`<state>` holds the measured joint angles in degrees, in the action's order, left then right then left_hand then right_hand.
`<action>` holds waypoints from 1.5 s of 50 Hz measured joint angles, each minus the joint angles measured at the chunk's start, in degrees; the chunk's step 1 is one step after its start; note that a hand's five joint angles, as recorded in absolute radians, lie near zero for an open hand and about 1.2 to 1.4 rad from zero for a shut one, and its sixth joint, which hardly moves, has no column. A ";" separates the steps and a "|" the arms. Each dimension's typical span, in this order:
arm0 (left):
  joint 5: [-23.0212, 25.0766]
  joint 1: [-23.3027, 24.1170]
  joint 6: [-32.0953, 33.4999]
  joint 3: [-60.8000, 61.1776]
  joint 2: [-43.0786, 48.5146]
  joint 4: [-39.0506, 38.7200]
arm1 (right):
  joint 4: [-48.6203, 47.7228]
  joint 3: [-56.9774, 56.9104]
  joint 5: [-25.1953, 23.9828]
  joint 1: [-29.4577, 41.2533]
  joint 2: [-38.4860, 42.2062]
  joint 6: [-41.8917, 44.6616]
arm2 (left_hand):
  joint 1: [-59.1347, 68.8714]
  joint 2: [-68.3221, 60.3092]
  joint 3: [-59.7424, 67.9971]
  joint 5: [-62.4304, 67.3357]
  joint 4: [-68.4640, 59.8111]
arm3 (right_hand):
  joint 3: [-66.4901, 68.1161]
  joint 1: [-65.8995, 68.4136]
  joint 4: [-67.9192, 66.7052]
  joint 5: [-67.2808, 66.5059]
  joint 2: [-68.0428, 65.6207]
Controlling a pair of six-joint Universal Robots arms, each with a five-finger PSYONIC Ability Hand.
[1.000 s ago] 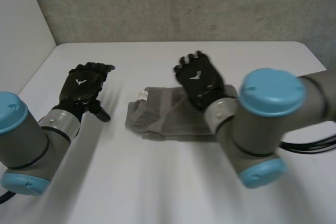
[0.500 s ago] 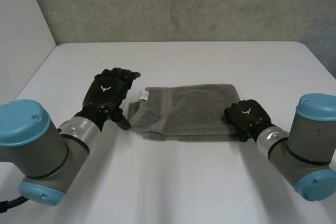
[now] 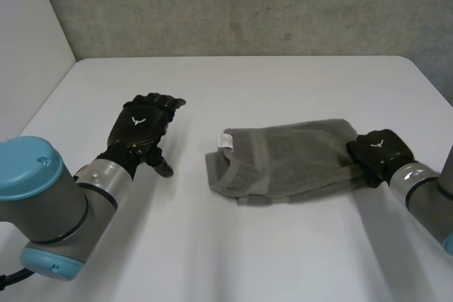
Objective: Fold the towel.
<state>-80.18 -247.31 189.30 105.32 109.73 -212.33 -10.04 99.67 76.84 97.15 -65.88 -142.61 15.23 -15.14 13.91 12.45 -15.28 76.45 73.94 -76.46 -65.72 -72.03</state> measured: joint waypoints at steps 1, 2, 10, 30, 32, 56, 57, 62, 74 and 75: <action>-0.02 -0.04 -0.01 -0.16 -0.15 0.02 | 1.01 -0.61 -0.06 -0.08 -0.58 1.95 | 0.00 0.00 0.00 0.00 0.00 | 0.00 0.03 0.00 0.00 0.00; -0.03 -0.06 -0.02 -0.27 -0.25 0.02 | 1.45 -0.92 -0.10 -0.04 -0.85 2.80 | 0.00 0.00 0.00 0.00 0.00 | 0.00 0.07 0.00 0.00 0.00; -0.38 0.18 -0.49 -3.30 -2.28 0.07 | 4.64 -9.22 -0.58 11.88 -3.70 9.54 | -0.06 0.00 0.00 0.00 0.00 | 0.01 0.40 0.00 -0.01 -0.55; -5.04 5.66 -0.72 -13.47 -3.08 1.14 | 3.78 -22.91 1.61 37.45 13.20 7.79 | -0.09 0.00 0.00 -0.01 0.00 | -52.15 -50.38 52.40 52.89 48.37; -5.22 6.04 -0.71 -13.77 -2.76 1.15 | 3.86 -22.56 2.66 37.10 12.66 5.83 | -0.08 0.00 0.00 -0.01 0.00 | -57.43 -54.75 57.65 58.49 52.56; -5.12 12.11 -7.78 -15.69 10.77 4.06 | 6.61 -12.03 4.79 21.32 -1.28 -22.34 | -0.08 0.00 0.00 0.08 0.00 | -62.44 -60.70 61.65 62.36 57.52; -5.12 12.28 -7.80 -15.73 11.43 4.22 | 6.62 -12.17 4.70 21.25 -0.63 -22.33 | -0.08 0.00 0.00 0.08 0.00 | -62.45 -60.71 61.65 62.36 57.52; -5.21 13.16 -7.38 -16.19 16.54 5.79 | 6.59 -14.08 4.39 21.20 5.56 -22.49 | -0.08 0.00 0.00 0.15 0.00 | -62.45 -60.71 61.65 62.36 57.52; -5.36 12.94 -6.62 -17.02 18.53 9.93 | 7.63 -18.90 4.90 21.50 12.40 -24.73 | -0.08 0.00 0.00 0.13 0.00 | -62.45 -60.98 61.65 62.36 57.52; -5.35 12.87 -6.60 -17.08 17.76 10.20 | 8.03 -19.34 4.92 21.48 11.88 -24.94 | -0.08 0.00 0.00 0.02 0.00 | -62.45 -60.98 61.65 62.36 57.52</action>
<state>-85.53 -234.44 182.70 88.24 127.48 -202.14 -2.01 80.34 81.76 118.63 -54.00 -167.55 15.15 -15.15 13.91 12.47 -15.28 14.00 12.96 -14.80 -3.36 -14.51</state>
